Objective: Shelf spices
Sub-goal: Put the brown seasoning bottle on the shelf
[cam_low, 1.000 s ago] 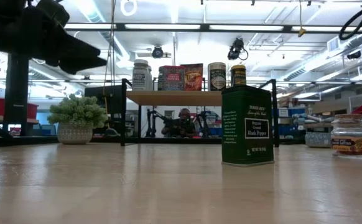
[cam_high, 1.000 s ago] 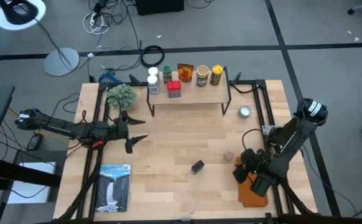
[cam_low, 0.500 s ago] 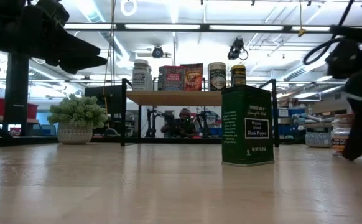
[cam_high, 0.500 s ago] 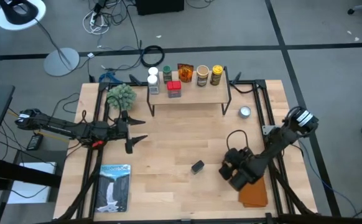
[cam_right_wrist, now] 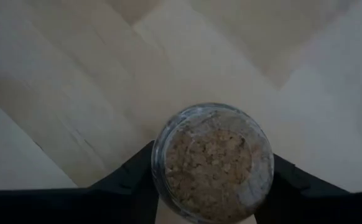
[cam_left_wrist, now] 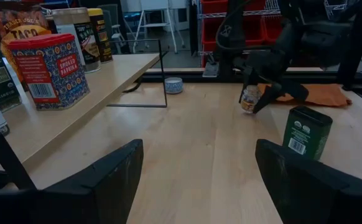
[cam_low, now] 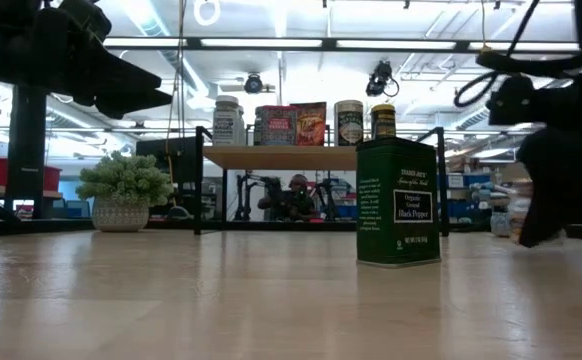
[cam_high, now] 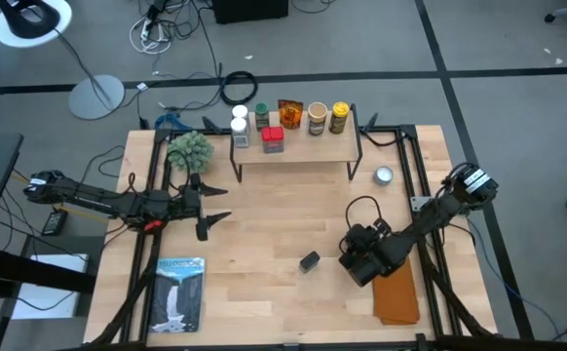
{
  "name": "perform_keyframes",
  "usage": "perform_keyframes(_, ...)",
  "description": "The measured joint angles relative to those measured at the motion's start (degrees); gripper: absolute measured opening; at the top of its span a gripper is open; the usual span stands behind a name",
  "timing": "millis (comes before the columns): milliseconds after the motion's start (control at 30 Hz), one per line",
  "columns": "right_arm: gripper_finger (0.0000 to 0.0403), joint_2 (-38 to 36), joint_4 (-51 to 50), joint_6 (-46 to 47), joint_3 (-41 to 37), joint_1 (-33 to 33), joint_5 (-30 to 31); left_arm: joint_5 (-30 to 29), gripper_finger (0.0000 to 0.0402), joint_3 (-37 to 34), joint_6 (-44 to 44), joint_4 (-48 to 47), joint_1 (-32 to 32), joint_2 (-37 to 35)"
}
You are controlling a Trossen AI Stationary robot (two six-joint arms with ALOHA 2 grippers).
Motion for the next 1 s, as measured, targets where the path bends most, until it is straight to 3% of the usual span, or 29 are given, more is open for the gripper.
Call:
perform_keyframes(333,0.0183,-14.1,0.2,-21.7,0.0,-8.5,0.6,0.1,0.0317,0.0,-0.4,0.1,0.0,0.0)
perform_keyframes(467,0.0183,-21.8,1.8,-33.1,0.2,-15.5,0.1,0.1,0.0317,0.0,-0.4,0.1,0.0,0.0)
perform_keyframes(600,0.0183,-25.7,2.2,-45.9,4.3,-25.3,-4.5,0.1,0.0317,0.0,-0.4,0.1,0.0,0.0)
perform_keyframes(800,0.0183,-22.9,2.9,-64.8,13.9,-39.2,-13.2,0.1,0.0317,0.0,-0.4,0.4,0.0,0.0)
perform_keyframes(1000,0.0183,-13.1,5.5,-78.0,23.7,-48.7,-19.8,0.1,0.0317,0.0,-0.4,0.7,0.0,0.0)
